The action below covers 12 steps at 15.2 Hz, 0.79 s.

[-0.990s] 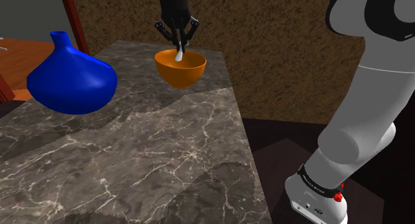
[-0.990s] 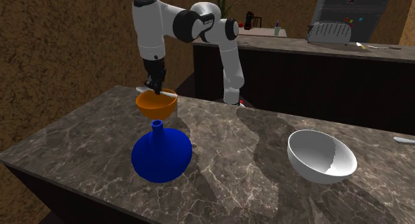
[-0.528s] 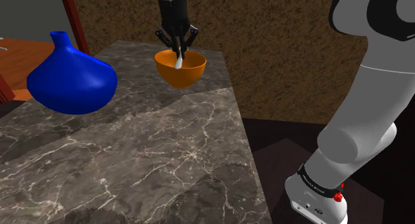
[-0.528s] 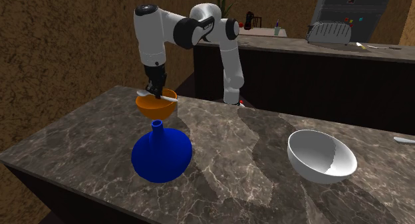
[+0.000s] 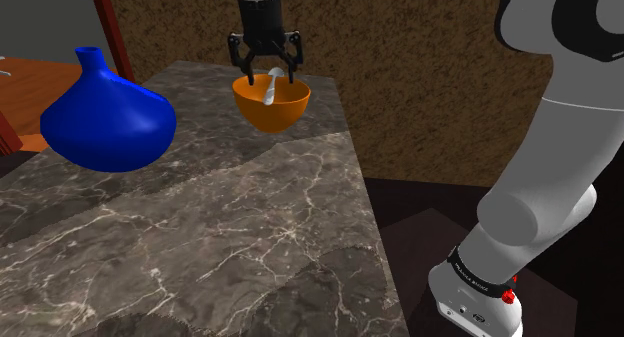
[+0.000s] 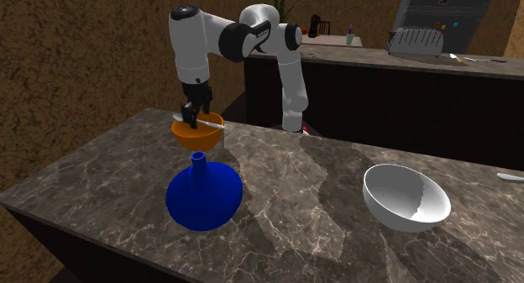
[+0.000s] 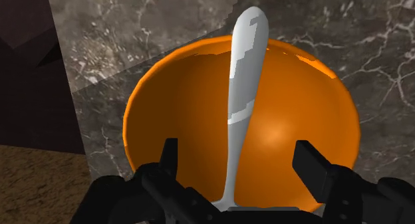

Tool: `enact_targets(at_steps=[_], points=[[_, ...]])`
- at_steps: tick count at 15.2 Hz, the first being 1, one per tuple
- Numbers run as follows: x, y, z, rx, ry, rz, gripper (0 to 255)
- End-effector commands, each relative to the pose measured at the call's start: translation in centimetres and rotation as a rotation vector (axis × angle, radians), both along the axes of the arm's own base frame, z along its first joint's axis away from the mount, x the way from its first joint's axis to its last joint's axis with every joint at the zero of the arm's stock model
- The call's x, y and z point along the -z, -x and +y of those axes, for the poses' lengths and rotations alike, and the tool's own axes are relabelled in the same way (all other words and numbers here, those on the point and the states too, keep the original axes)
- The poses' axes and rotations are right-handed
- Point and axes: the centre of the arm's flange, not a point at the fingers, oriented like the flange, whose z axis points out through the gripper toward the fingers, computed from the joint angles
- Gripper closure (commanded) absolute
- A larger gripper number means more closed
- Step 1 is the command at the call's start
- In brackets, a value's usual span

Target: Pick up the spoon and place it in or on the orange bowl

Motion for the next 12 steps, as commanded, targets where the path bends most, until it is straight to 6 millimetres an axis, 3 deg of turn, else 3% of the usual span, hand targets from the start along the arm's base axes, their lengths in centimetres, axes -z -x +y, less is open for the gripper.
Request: enact_targets(at_steps=[1,2,6,12], points=[[0.0,0.0,0.0,0.0,0.0,0.0,0],[0.0,0.0,0.0,0.0,0.0,0.0,0],[-4.9,0.0,1.0,0.0,0.0,0.0,0],[-4.9,0.0,1.0,0.0,0.0,0.0,0]])
